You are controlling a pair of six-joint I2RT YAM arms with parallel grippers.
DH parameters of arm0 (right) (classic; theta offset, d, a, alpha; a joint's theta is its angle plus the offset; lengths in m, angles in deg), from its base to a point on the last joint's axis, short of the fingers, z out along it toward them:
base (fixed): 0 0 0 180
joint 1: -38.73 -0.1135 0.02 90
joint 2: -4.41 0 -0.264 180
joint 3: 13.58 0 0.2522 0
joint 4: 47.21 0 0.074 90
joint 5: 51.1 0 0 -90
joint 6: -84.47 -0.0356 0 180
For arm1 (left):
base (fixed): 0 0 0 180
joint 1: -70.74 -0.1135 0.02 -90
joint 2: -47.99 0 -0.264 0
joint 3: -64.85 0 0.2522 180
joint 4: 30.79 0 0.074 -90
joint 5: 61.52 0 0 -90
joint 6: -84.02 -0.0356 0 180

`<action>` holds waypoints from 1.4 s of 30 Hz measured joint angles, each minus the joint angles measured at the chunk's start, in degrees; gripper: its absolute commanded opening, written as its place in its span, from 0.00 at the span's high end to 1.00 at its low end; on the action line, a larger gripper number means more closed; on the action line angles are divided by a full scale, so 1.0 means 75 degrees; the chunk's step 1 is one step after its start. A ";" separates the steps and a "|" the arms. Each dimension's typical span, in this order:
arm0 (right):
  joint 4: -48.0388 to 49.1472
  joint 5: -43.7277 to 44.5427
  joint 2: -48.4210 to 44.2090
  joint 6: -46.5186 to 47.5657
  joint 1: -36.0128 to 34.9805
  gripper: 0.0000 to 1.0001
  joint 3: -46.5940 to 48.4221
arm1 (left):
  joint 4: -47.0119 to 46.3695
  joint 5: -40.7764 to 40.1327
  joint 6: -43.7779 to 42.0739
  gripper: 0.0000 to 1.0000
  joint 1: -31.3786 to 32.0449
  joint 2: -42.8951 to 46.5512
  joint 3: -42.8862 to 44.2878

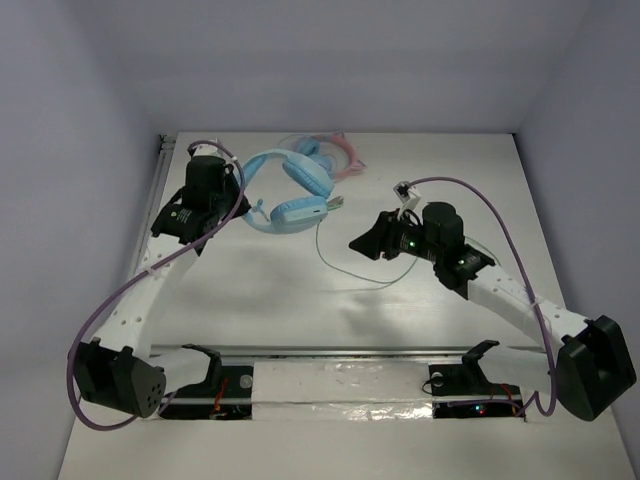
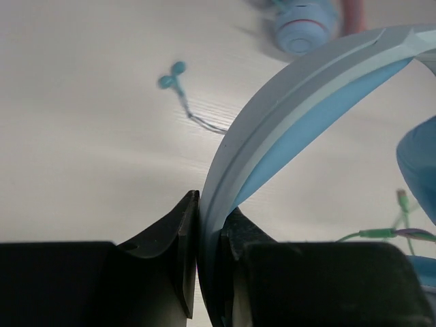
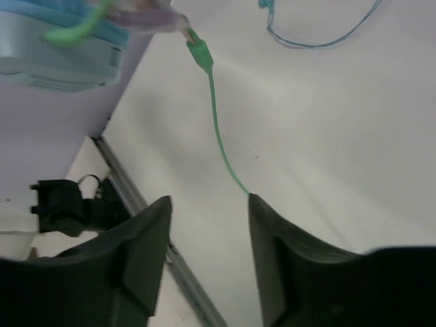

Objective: Wrap the headphones

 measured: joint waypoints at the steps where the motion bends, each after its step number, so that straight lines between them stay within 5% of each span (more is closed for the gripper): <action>1: 0.0073 -0.0061 0.0000 0.0000 0.0000 0.33 -0.0026 | 0.0015 0.0187 -0.0055 1.00 0.0003 0.0006 0.0184; 6: 0.0405 -0.0251 -0.0020 0.0195 0.0000 0.17 -0.0169 | 0.0460 0.1070 -0.0396 1.00 -0.0041 -0.0149 0.1017; 24: 0.2122 -0.0898 0.0580 -0.0085 0.0000 0.24 -0.1504 | 0.0871 0.3238 -0.0810 1.00 -0.1075 -0.0761 0.3713; 42: 0.2591 0.0128 0.0245 -0.0699 0.0000 0.33 -0.2498 | 0.0685 0.3990 -0.0393 1.00 -0.1784 -0.1378 0.5222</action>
